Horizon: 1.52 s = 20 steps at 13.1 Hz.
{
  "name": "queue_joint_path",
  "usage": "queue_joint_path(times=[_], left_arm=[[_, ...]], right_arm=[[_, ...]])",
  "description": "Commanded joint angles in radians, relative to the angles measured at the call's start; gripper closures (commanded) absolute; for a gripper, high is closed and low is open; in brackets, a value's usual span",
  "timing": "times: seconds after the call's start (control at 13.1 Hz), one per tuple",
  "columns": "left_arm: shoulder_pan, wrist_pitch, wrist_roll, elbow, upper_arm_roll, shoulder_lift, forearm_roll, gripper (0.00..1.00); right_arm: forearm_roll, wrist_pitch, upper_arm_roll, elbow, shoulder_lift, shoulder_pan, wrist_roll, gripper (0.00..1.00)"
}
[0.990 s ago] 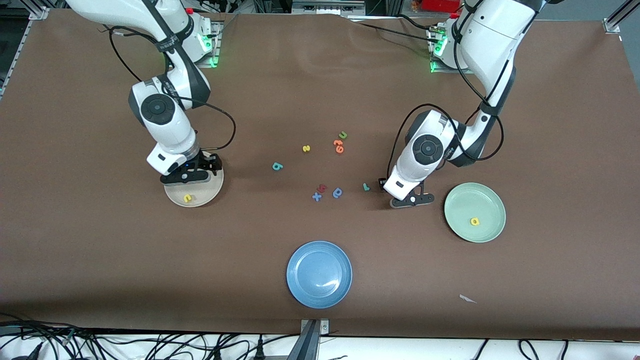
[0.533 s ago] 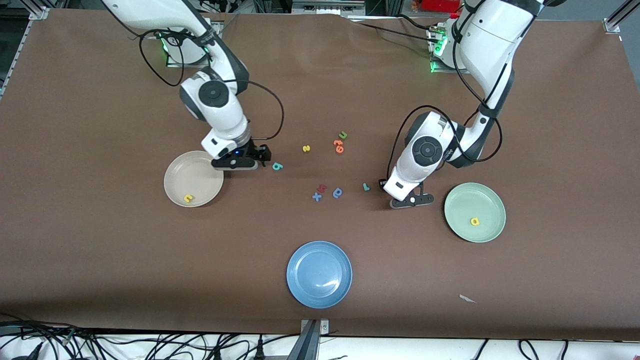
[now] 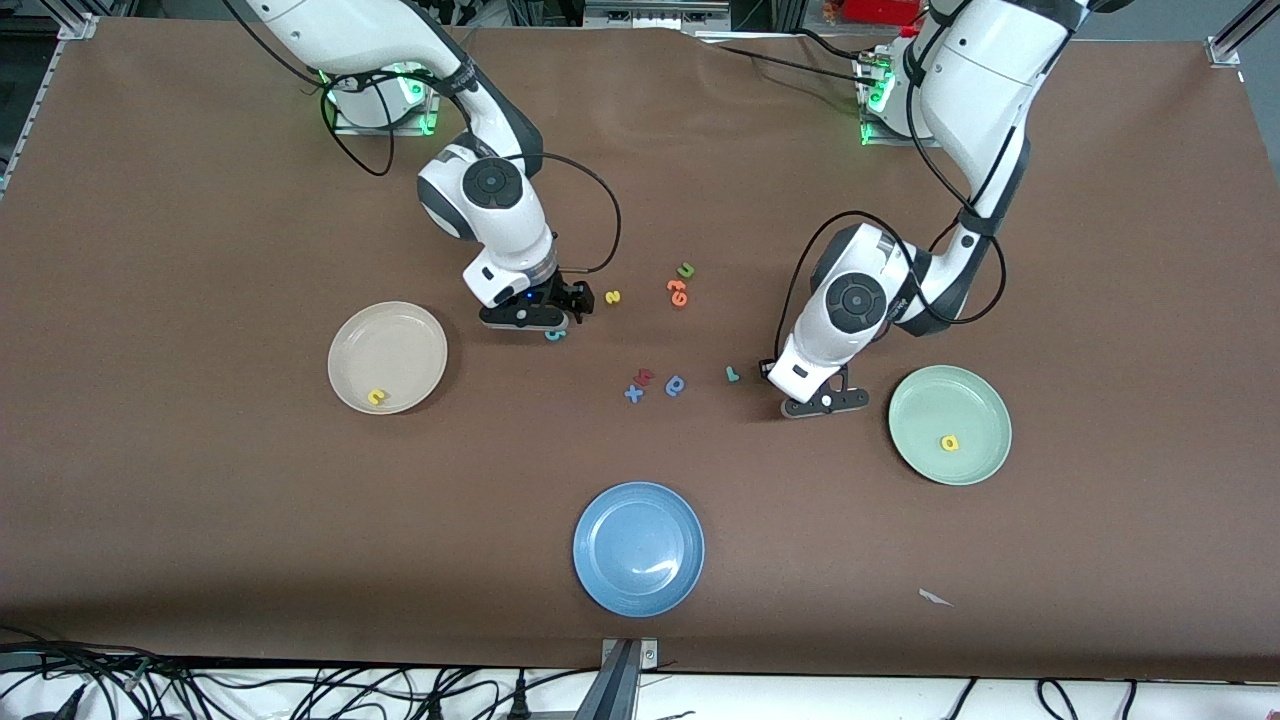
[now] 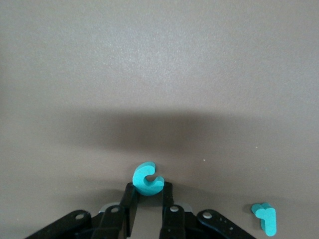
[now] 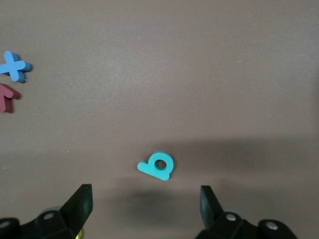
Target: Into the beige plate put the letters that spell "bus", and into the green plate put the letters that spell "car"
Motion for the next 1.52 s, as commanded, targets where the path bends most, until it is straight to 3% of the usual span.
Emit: queue_joint_path(times=[0.0,0.15,0.38,0.61,0.84,0.91,0.99,1.07,1.29,1.45], left_arm=[[0.018,-0.097,0.023,0.076,0.009,0.0,0.03,0.87],[0.072,-0.233,0.133,0.155,0.006,-0.002,0.028,0.87],[0.156,-0.376,0.34,0.231,0.009,-0.002,0.03,0.88],[0.265,-0.384,0.57,0.232,0.015,-0.001,0.034,0.88],[0.32,-0.381,0.681,0.234,0.012,0.012,0.218,0.86],[0.32,-0.381,0.692,0.233,0.012,0.021,0.261,0.77],[0.317,-0.379,0.721,0.234,0.01,0.024,0.271,0.24],[0.316,-0.379,0.714,0.237,0.007,0.024,0.252,0.0],[0.301,-0.379,0.64,0.259,0.003,0.023,0.052,0.0],[0.261,-0.369,0.506,0.26,-0.004,0.023,-0.001,0.0]], right_arm=[[-0.008,0.035,-0.023,0.023,0.034,0.012,0.015,0.12],[-0.027,0.036,-0.026,0.023,0.039,0.013,0.014,0.19],[-0.03,0.072,-0.028,0.022,0.059,0.013,0.014,0.21],[-0.033,0.079,-0.033,0.022,0.068,0.013,0.014,0.3],[-0.051,0.099,-0.034,0.016,0.076,0.014,0.014,0.39],[-0.051,0.101,-0.034,0.016,0.077,0.014,0.015,0.42],[-0.053,0.101,-0.034,0.016,0.079,0.014,0.015,0.47],[-0.053,0.101,-0.034,0.017,0.079,0.014,0.014,0.48],[-0.064,0.101,-0.036,0.016,0.084,0.014,0.015,0.51],[-0.076,0.113,-0.04,0.016,0.087,0.014,0.014,0.59]])
